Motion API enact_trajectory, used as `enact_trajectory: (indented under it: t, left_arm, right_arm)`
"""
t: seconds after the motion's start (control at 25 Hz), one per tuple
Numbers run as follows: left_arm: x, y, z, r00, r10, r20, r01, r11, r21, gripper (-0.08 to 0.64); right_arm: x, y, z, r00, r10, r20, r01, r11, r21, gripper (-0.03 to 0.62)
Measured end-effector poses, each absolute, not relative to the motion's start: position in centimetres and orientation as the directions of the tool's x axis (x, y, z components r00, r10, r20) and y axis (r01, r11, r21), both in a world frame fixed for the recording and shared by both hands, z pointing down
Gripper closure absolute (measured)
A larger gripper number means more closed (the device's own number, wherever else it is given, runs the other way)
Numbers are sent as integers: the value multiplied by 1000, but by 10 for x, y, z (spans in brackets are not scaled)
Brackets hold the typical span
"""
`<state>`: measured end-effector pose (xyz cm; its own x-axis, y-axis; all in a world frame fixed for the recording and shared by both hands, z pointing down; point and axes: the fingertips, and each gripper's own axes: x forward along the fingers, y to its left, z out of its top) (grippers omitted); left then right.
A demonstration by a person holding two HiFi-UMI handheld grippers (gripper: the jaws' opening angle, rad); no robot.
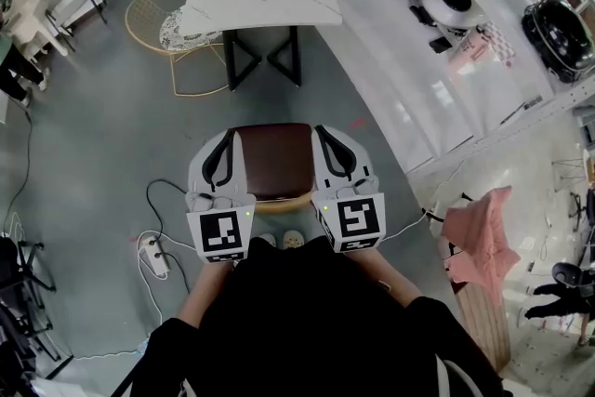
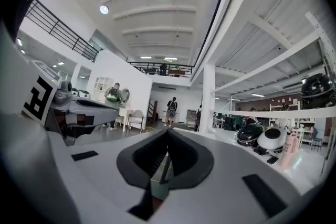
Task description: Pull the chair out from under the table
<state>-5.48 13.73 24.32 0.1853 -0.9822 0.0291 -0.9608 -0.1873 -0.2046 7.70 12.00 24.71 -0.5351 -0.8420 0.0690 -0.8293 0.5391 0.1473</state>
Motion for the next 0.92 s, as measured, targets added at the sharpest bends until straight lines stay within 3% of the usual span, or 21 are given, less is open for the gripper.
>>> enact_trajectory:
  t: [0.92]
  left_arm:
    - [-48, 133, 255, 250, -967, 53, -942, -255, -217, 554]
  right_arm:
    - [73, 111, 254, -529, -847, 62, -840, 532, 102, 571]
